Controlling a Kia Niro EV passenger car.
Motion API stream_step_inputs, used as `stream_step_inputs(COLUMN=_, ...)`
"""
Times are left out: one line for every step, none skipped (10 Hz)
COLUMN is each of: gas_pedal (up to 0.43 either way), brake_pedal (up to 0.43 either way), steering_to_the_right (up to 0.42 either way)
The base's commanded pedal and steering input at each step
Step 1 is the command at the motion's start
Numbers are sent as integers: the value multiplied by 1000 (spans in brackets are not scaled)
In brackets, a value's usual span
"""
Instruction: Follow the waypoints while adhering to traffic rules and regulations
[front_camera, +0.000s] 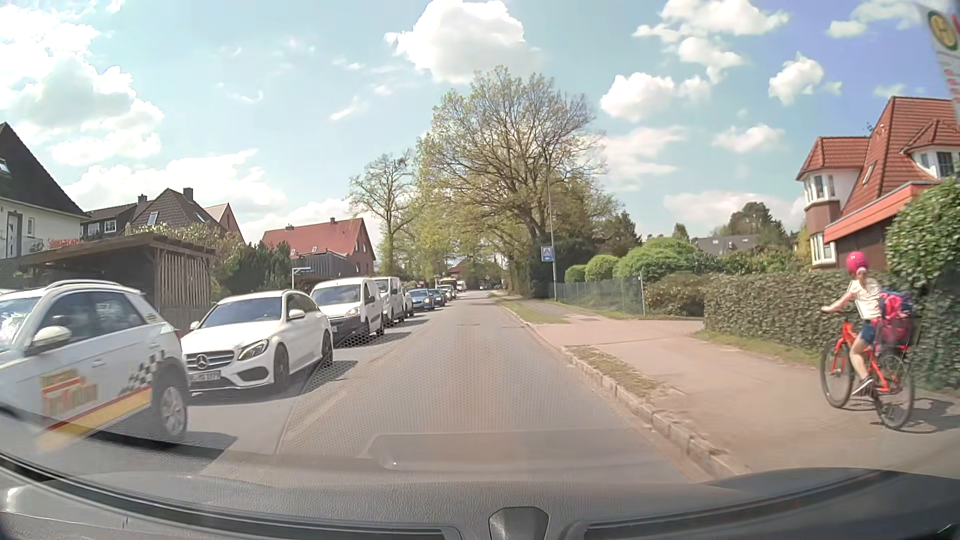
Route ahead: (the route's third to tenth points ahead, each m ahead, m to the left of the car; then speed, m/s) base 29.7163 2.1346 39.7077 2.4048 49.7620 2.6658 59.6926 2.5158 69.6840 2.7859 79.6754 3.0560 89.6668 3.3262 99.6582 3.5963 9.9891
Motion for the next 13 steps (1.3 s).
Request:
stream_step_inputs(gas_pedal=87, brake_pedal=0, steering_to_the_right=-6)
stream_step_inputs(gas_pedal=87, brake_pedal=0, steering_to_the_right=-6)
stream_step_inputs(gas_pedal=87, brake_pedal=0, steering_to_the_right=-5)
stream_step_inputs(gas_pedal=87, brake_pedal=0, steering_to_the_right=-5)
stream_step_inputs(gas_pedal=87, brake_pedal=0, steering_to_the_right=-1)
stream_step_inputs(gas_pedal=87, brake_pedal=0, steering_to_the_right=2)
stream_step_inputs(gas_pedal=87, brake_pedal=0, steering_to_the_right=2)
stream_step_inputs(gas_pedal=87, brake_pedal=0, steering_to_the_right=2)
stream_step_inputs(gas_pedal=87, brake_pedal=0, steering_to_the_right=0)
stream_step_inputs(gas_pedal=87, brake_pedal=0, steering_to_the_right=-3)
stream_step_inputs(gas_pedal=87, brake_pedal=0, steering_to_the_right=-6)
stream_step_inputs(gas_pedal=87, brake_pedal=0, steering_to_the_right=-9)
stream_step_inputs(gas_pedal=87, brake_pedal=0, steering_to_the_right=-9)
